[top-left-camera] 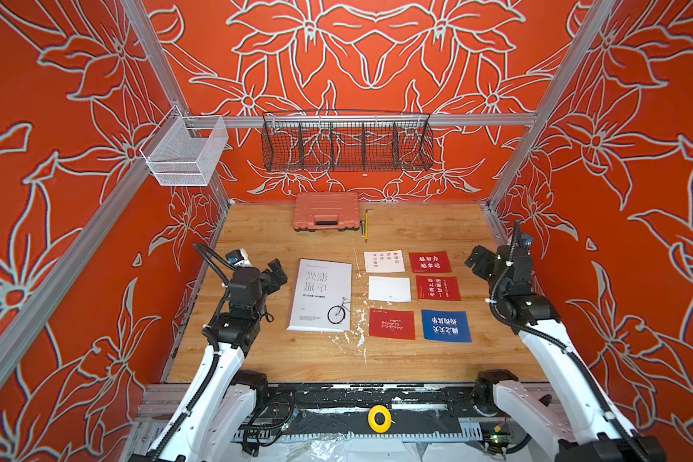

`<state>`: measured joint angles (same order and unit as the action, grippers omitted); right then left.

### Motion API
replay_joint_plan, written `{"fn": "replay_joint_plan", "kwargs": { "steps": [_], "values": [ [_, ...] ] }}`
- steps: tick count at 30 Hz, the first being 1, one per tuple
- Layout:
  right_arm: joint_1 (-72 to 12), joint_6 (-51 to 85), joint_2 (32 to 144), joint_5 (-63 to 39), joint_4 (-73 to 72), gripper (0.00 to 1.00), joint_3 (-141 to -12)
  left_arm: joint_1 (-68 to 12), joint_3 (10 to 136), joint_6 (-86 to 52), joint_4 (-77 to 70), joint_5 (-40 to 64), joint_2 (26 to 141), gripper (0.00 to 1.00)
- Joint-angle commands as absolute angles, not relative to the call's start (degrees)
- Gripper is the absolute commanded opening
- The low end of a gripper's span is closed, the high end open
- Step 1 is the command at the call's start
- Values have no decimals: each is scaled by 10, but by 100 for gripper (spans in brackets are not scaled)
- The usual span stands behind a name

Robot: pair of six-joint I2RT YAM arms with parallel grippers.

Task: Place the photos into the photo albums
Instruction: Open the photo album at the center of the board.

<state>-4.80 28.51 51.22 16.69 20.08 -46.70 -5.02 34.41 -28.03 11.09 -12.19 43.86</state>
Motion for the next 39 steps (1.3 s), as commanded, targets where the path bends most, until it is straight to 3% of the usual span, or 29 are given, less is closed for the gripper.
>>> {"fn": "replay_joint_plan", "kwargs": {
  "steps": [1, 6, 15, 19, 24, 39],
  "values": [
    [-79, 265, 526, 102, 310, 98, -516, -61, 375, -315, 224, -79, 460, 97],
    [-164, 240, 544, 77, 362, 97, -546, -82, 388, -307, 282, -52, 494, 97],
    [-271, 306, 607, -168, 245, 96, -491, -109, 371, -303, 315, -30, 517, 97],
    [-331, 340, 668, -199, 182, 95, -479, -109, 346, -305, 296, 2, 528, 100],
    [-386, 377, 747, -231, 99, 93, -485, -110, 334, -299, 263, 60, 599, 90],
    [-429, 468, 963, -272, -57, 72, -538, -121, 345, -301, 211, 107, 692, 83]
  ]
}}
